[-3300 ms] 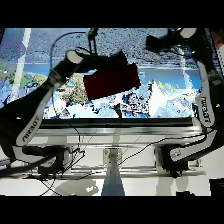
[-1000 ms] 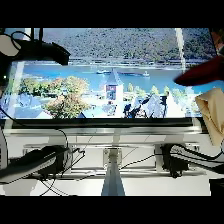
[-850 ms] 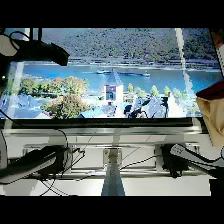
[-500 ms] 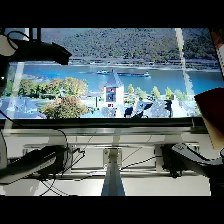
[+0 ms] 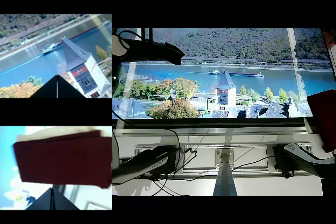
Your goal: Fold the clothes and pants, and hang the long-sleeved shirts on hangers.
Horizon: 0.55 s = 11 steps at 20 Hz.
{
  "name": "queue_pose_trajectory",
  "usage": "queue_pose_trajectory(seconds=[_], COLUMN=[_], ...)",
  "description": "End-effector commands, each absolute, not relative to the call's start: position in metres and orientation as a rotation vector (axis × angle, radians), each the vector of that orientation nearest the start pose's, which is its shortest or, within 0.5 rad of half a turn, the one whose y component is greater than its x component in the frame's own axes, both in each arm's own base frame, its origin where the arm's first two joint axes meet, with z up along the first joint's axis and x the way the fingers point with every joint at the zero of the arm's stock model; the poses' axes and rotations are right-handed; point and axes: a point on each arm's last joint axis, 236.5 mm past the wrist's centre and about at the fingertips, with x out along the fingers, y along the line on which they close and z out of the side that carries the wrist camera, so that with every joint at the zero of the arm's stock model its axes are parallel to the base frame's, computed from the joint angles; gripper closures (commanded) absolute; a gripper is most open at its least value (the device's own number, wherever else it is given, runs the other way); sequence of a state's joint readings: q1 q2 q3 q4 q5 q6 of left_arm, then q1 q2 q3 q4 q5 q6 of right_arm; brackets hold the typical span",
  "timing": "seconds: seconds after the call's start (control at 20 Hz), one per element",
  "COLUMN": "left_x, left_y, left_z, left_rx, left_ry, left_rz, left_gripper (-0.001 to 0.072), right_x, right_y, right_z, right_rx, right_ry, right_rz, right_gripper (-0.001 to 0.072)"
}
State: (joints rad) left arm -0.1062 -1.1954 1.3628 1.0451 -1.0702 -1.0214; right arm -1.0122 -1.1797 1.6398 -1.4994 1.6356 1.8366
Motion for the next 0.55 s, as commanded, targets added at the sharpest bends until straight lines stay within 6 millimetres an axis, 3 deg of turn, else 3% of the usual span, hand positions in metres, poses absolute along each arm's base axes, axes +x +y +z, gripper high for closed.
queue_pose_trajectory(seconds=[0.0,0.1,0.2,0.35,0.5], left_x=[0.418,0.418,0.418,0.418,0.418], left_y=[-0.149,-0.149,-0.149,-0.149,-0.149], left_z=[0.161,0.161,0.161,0.161,0.161], left_rx=[0.106,0.106,0.106,0.106,0.106], left_ry=[0.753,0.754,0.754,0.754,0.754], left_rz=[-0.639,-0.639,-0.639,-0.639,-0.639], left_gripper=[0.0690,0.0690,0.0690,0.0690,0.0690], right_x=[0.297,0.354,0.392,0.423,0.435], right_y=[-0.232,-0.174,-0.108,-0.019,0.038], right_z=[0.194,0.205,0.211,0.224,0.238], right_rx=[0.643,0.413,0.157,-0.142,-0.227], right_ry=[0.917,0.902,0.895,0.824,0.730], right_rz=[-0.603,-0.397,-0.219,-0.033,0.076], right_gripper=[0.0696,0.0697,0.0696,0.0696,0.0696])
